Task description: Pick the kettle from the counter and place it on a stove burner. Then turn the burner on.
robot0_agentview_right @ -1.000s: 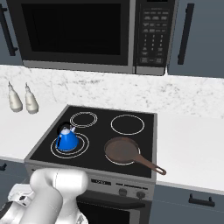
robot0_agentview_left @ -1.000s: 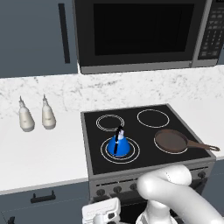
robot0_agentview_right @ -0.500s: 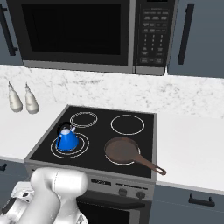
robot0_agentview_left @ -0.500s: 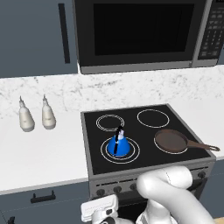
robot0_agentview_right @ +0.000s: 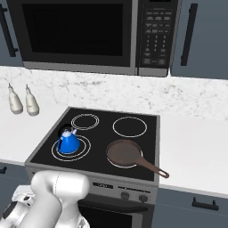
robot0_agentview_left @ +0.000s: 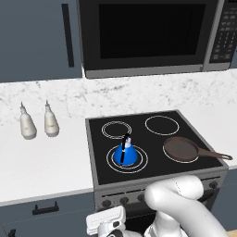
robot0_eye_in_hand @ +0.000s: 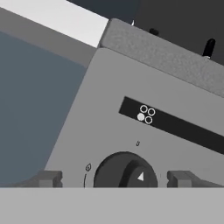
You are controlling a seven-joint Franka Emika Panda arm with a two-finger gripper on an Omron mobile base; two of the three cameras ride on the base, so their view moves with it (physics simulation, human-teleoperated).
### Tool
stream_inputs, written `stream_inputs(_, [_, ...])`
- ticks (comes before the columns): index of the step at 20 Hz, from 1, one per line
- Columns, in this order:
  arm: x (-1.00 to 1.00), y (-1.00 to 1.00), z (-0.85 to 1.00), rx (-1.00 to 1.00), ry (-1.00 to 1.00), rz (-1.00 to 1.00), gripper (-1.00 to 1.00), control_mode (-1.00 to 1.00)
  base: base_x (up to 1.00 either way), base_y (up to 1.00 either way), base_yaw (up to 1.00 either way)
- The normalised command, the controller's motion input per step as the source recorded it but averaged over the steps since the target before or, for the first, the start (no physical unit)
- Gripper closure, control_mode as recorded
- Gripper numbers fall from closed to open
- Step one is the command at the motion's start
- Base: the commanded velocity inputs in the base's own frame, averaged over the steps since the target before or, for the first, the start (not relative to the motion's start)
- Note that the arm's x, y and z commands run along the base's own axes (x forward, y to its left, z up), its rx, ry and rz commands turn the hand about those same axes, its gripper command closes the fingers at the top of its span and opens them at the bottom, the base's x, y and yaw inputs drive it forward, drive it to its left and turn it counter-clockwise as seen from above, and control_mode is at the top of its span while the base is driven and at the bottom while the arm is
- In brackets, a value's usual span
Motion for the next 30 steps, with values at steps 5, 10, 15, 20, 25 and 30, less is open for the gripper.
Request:
stream_inputs(5, [0.0, -0.41, 0.0, 0.06, 0.0, 0.01, -1.0, -1.0, 0.0, 0.0, 0.0])
stream_inputs(10, [0.03, 0.0, 0.0, 0.0, 0.0, 0.0, -1.0, -1.0, 0.0, 0.0, 0.0])
stream_inputs(15, [0.04, 0.12, 0.0, 0.0, 0.0, 0.0, -1.0, -1.0, 0.0, 0.0, 0.0])
stream_inputs(20, [0.0, 0.01, 0.0, 0.0, 0.0, 0.0, -1.0, -1.0, 0.0, 0.0, 0.0])
stream_inputs(25, [0.0, 0.0, 0.0, 0.0, 0.0, 0.0, 1.0, -1.0, 0.0, 0.0, 0.0])
stream_inputs(30, [0.0, 0.0, 0.0, 0.0, 0.0, 0.0, 1.0, -1.0, 0.0, 0.0, 0.0])
